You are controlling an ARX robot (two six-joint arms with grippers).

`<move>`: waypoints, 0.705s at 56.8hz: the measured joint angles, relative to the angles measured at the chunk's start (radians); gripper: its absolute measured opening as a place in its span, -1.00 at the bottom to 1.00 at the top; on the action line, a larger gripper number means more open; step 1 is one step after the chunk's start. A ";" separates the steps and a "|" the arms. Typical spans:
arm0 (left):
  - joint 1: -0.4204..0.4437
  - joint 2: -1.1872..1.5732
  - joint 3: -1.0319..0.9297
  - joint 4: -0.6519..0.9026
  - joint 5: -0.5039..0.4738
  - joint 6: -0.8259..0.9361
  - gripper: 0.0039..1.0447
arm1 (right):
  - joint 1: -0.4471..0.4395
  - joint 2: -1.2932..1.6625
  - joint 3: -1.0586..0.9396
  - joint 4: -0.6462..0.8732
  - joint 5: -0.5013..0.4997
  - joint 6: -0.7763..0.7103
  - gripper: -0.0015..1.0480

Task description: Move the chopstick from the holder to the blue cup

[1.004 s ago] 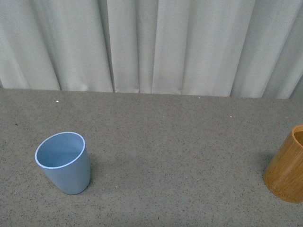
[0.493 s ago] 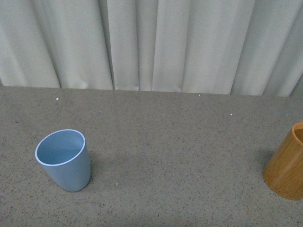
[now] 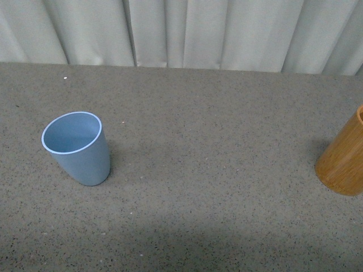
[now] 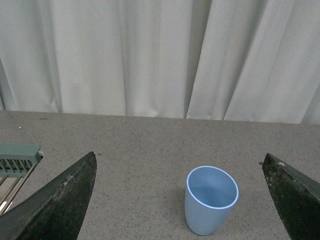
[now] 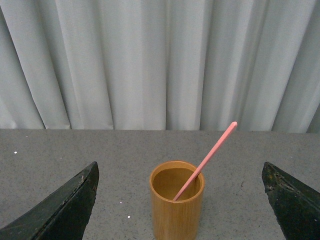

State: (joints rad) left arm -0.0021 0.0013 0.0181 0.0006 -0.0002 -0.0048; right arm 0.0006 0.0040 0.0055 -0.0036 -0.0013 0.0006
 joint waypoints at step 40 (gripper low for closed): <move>0.000 0.000 0.000 0.000 0.000 0.000 0.88 | 0.000 0.000 0.000 0.000 0.000 0.000 0.81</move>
State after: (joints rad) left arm -0.0021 0.0013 0.0181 0.0006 0.0002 -0.0048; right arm 0.0006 0.0040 0.0055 -0.0036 -0.0013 0.0006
